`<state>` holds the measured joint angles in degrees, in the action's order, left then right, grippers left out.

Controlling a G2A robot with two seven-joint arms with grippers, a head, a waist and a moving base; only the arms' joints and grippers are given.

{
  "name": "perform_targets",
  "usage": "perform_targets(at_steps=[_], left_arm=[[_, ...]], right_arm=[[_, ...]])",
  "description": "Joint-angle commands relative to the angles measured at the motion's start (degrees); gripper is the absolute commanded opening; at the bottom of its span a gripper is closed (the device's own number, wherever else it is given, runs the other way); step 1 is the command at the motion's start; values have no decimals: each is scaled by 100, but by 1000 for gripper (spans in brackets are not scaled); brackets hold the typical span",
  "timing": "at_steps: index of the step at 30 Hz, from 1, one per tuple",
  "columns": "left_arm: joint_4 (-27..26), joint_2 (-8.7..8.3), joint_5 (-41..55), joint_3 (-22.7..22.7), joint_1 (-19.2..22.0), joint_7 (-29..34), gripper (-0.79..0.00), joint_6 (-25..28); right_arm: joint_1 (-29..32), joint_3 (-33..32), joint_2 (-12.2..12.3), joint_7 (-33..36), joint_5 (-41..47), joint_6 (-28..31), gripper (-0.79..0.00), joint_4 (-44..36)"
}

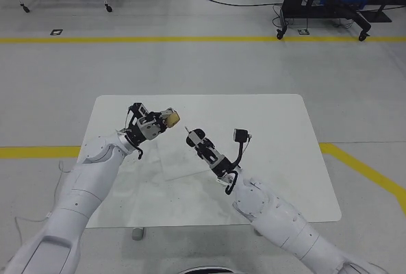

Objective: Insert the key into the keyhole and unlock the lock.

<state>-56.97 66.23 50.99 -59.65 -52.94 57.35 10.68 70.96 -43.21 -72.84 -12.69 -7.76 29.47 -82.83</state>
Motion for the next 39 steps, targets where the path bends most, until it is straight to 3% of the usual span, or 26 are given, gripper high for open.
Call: perform_targets(at_steps=[1, 15, 26, 39], left_arm=[[-60, 2, -26, -8, -40, -117, -785, -3], [-611, 4, -719, -106, -333, -713, -785, 75], [-684, 33, -1007, -136, -357, -747, -785, 62], [-739, 46, -1307, -193, -384, -659, -785, 24]], right_arm=[[18, 8, -3, 17, 35, -2, -785, -17], [325, -132, -141, 817, 1675, -776, -785, -374], [285, -242, -237, 931, 1666, -1146, -785, -333], [320, -337, -351, 854, 1485, -1118, -785, -281]])
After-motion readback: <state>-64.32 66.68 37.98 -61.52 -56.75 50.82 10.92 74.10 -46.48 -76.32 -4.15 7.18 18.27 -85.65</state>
